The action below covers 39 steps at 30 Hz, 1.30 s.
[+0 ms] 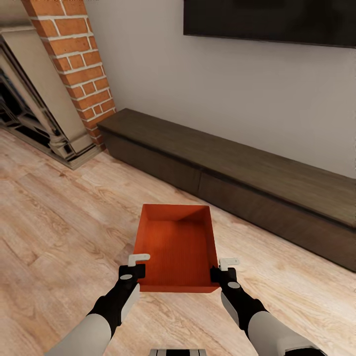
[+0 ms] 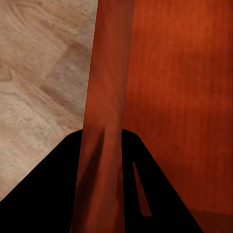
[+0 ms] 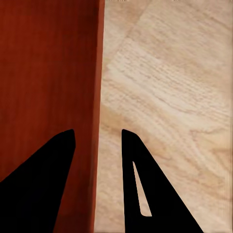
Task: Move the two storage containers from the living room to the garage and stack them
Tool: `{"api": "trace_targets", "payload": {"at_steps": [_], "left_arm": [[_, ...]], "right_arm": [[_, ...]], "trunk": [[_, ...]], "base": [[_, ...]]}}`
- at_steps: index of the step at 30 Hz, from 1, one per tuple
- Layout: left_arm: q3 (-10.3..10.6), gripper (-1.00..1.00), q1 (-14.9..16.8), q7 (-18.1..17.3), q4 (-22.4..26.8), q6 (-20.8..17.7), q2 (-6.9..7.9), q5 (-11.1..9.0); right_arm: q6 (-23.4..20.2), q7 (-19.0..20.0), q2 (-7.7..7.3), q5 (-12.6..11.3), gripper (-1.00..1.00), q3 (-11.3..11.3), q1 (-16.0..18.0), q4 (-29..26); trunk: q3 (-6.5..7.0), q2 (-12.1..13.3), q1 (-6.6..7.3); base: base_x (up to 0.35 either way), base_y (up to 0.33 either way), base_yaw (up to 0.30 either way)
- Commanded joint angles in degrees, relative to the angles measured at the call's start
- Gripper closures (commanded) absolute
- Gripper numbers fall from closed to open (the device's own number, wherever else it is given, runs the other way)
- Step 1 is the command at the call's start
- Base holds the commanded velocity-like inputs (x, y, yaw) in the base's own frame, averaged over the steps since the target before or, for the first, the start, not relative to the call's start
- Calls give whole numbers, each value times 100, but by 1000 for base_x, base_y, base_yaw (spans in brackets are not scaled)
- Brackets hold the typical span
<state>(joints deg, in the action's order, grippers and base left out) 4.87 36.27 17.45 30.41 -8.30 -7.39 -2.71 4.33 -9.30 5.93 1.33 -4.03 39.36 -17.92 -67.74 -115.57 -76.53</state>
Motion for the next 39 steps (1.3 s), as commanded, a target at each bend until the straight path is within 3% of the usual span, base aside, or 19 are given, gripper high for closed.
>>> {"api": "trace_targets", "payload": {"at_steps": [1,39], "left_arm": [[-1,100,3,74,22,-49,9,69],[-46,100,3,74,-14,-49,18,69]], "right_arm": [[12,-63,-5,2,100,-5,2,15],[50,-46,-5,2,100,-1,2,-8]], "trunk": [[15,40,23],[697,1564,858]], "base": [[0,0,0],[0,0,0]]}}
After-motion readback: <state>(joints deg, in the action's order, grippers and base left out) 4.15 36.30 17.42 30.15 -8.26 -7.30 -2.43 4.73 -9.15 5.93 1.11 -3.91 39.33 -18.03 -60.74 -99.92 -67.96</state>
